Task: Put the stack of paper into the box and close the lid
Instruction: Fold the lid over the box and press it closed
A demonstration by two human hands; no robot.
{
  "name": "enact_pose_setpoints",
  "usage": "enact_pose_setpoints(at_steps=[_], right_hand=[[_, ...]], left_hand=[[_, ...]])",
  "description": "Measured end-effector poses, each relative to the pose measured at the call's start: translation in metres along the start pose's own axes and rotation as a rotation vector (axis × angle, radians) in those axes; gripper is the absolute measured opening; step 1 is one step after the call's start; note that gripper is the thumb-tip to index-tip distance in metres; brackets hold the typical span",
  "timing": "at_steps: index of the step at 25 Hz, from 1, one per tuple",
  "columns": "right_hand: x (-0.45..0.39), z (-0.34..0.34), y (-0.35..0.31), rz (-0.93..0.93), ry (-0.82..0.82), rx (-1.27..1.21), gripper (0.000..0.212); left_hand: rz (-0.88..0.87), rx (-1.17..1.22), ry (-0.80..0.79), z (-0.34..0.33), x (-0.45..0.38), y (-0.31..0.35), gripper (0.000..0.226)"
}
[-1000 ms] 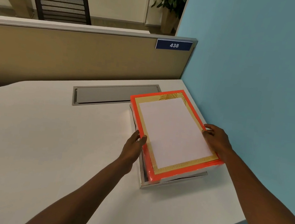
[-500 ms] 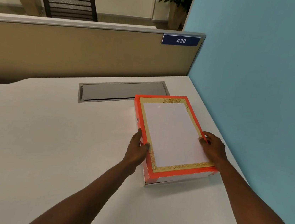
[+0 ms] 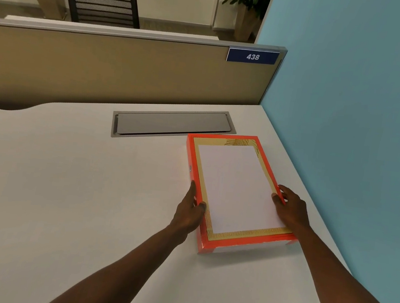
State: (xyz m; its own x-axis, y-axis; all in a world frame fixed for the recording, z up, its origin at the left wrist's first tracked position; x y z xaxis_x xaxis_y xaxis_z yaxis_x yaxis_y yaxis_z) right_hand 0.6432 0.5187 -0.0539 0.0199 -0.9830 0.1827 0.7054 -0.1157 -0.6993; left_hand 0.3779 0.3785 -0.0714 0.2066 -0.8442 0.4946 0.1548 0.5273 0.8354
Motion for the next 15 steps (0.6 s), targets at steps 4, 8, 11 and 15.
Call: enact_pose_setpoints(at_steps=[4,8,11,15], right_hand=[[0.0,-0.002,0.003,0.009,0.003,0.005,0.049],[0.0,-0.002,0.002,0.015,0.006,0.009,0.049],[0.001,-0.003,0.002,0.02,0.004,0.017,0.049],[0.001,-0.003,0.003,0.035,0.01,0.02,0.049]], left_hand=[[-0.008,0.015,0.043,0.006,-0.007,0.002,0.058],[-0.025,0.019,0.055,0.011,-0.02,0.012,0.063],[-0.038,-0.003,0.043,0.013,-0.033,0.017,0.065],[-0.069,-0.054,0.048,0.014,-0.052,0.017,0.068]])
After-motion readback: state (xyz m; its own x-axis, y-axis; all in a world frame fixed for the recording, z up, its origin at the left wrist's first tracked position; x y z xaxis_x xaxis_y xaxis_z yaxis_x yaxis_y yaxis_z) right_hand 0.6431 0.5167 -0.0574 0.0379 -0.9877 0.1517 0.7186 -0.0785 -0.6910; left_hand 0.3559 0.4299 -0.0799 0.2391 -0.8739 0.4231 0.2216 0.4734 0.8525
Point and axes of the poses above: each hand's wrist, its own x-axis away from the middle knuckle, its own z-axis out of the back of the hand, y = z × x, the point moved 5 cm from there along -x, towards the middle knuckle, and after that the axes turned 11 degrees about -x, right-handed, at the moved point
